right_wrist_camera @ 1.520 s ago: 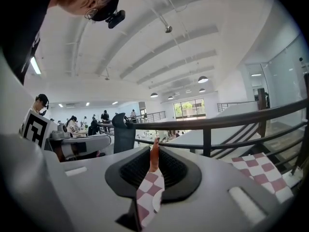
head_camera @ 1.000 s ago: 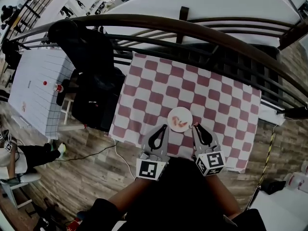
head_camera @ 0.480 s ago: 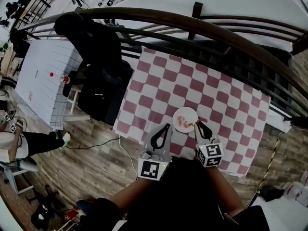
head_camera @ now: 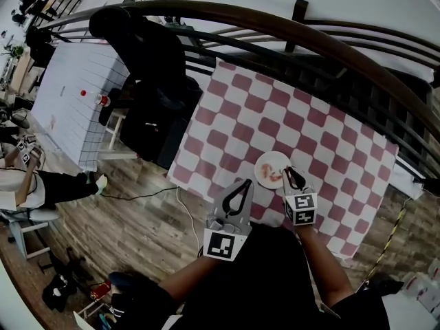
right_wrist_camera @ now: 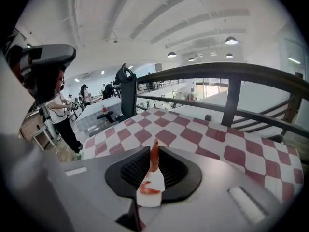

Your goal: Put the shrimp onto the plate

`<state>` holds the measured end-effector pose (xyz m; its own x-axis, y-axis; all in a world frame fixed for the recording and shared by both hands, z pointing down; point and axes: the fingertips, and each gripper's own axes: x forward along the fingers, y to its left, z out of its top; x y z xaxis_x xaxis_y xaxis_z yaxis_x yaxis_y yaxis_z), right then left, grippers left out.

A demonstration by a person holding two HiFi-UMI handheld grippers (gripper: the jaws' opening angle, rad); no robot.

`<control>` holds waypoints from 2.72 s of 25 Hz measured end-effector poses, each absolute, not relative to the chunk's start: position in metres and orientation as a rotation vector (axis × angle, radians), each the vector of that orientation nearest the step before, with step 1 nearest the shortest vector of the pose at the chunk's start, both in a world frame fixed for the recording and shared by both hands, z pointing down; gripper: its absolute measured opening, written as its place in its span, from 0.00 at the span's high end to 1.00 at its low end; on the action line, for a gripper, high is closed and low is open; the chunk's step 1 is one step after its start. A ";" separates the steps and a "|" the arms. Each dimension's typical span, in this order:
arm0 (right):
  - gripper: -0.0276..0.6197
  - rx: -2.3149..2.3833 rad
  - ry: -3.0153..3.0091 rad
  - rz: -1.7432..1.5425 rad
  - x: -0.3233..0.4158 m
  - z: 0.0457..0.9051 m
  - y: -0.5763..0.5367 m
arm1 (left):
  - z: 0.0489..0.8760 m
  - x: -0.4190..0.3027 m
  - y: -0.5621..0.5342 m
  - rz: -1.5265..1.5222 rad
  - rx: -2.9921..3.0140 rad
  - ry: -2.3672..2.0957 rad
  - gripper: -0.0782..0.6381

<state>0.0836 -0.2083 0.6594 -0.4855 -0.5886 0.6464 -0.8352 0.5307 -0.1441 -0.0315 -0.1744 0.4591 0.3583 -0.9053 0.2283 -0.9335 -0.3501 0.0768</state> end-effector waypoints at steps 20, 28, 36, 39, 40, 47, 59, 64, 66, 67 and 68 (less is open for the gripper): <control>0.88 1.016 -2.114 0.728 0.078 0.751 -0.219 | 0.490 -0.027 -0.178 0.257 2.293 -1.726 0.88; 0.87 0.981 -2.095 0.738 0.076 0.773 -0.220 | 0.493 -0.024 -0.184 0.291 2.292 -1.728 0.88; 0.86 0.876 -2.084 0.612 0.070 0.783 -0.217 | 0.502 -0.015 -0.188 0.321 2.305 -1.700 0.88; 0.85 0.831 -2.065 0.566 0.068 0.789 -0.214 | 0.508 -0.013 -0.188 0.342 2.314 -1.689 0.88; 0.85 0.830 -2.067 0.565 0.067 0.789 -0.214 | 0.508 -0.012 -0.188 0.341 2.316 -1.687 0.88; 0.81 0.824 -2.112 0.572 0.071 0.786 -0.213 | 0.508 -0.005 -0.189 0.344 2.339 -1.671 0.88; 0.82 0.896 -2.204 0.618 0.081 0.715 -0.217 | 0.495 -0.006 -0.189 0.284 2.372 -1.637 0.88; 0.86 0.992 -2.275 0.631 0.081 0.672 -0.208 | 0.487 -0.005 -0.177 0.240 2.418 -1.590 0.88; 0.90 1.043 -2.302 0.633 0.082 0.653 -0.204 | 0.487 -0.004 -0.172 0.234 2.438 -1.558 0.88; 0.93 1.074 -2.313 0.633 0.083 0.643 -0.203 | 0.488 -0.003 -0.171 0.238 2.456 -1.541 0.88; 0.96 1.109 -2.320 0.632 0.084 0.633 -0.202 | 0.488 -0.002 -0.169 0.247 2.480 -1.525 0.88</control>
